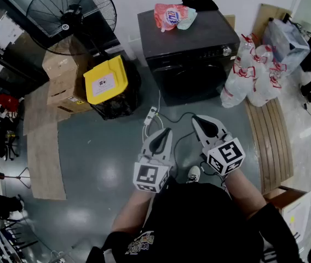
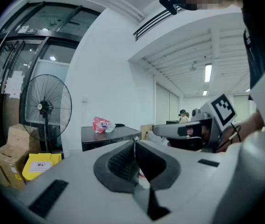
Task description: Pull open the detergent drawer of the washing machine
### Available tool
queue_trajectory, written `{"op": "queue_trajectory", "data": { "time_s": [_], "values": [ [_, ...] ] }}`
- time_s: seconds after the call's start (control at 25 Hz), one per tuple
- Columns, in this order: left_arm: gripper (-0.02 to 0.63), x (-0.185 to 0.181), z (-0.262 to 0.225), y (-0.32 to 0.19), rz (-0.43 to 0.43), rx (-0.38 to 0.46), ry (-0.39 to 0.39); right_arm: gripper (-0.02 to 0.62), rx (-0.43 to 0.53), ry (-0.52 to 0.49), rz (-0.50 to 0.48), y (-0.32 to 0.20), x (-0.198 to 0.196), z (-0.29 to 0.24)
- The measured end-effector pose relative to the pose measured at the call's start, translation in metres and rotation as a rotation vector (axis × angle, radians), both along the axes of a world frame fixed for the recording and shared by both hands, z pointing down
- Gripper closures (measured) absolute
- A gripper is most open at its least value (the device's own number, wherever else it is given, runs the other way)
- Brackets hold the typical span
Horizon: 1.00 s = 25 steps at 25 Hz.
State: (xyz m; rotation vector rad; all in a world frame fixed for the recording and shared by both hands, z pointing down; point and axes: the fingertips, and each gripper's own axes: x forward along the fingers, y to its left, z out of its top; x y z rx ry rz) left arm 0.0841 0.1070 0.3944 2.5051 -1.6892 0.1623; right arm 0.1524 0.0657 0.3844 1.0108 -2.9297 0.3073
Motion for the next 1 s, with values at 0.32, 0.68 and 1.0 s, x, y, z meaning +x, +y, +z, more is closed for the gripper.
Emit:
{"op": "queue_trajectory", "data": {
  "time_s": [0.32,0.68,1.0],
  "values": [
    [0.592,-0.004,-0.003,0.009,-0.008,0.006,0.001,0.591,-0.008,-0.012,0.006,0.008,-0.002,-0.001],
    [0.592,-0.01,-0.012,0.012,-0.02,0.038,0.013,0.588,-0.04,-0.063,0.05,0.003,0.004,-0.002],
    [0.458,-0.05,-0.008,-0.013,0.052,0.043,0.043,0.488,-0.089,-0.129,0.085,-0.018,-0.036,0.003]
  ]
}}
